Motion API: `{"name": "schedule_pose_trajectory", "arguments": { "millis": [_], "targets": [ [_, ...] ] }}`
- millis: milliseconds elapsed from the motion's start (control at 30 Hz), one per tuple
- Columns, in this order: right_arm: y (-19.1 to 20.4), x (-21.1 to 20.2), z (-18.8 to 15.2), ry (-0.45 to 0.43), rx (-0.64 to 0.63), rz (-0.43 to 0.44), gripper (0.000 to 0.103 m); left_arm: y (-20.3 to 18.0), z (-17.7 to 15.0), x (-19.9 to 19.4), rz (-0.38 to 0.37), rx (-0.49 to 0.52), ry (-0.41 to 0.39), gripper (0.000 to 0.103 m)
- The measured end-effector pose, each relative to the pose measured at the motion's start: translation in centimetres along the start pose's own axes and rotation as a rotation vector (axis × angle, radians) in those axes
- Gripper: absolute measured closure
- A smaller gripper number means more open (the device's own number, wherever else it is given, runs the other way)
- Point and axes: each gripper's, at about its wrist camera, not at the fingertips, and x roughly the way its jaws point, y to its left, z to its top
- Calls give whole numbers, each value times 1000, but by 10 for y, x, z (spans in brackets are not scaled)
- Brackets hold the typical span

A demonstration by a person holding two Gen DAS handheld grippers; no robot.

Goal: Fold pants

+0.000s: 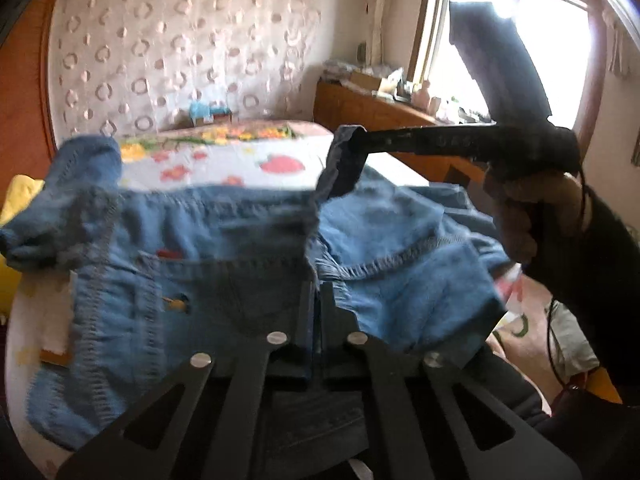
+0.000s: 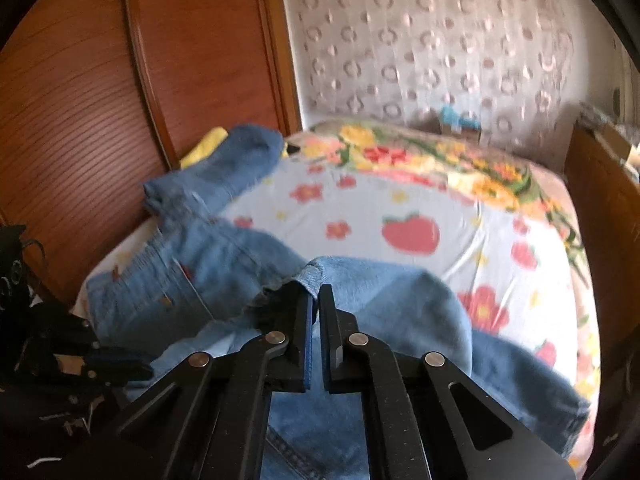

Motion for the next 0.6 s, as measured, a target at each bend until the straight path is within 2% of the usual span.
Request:
{"name": "schedule_pose_trajectory", "arguments": {
  "millis": [233, 400, 600],
  "targets": [
    [34, -21, 36, -83, -77, 18, 103, 15, 9, -47, 17, -15, -93, 103],
    [67, -24, 61, -112, -139, 55, 103, 36, 7, -78, 67, -41, -146, 103],
    [118, -3, 84, -124, -221, 113, 103, 75, -6, -104, 154, -116, -171, 103]
  ]
}}
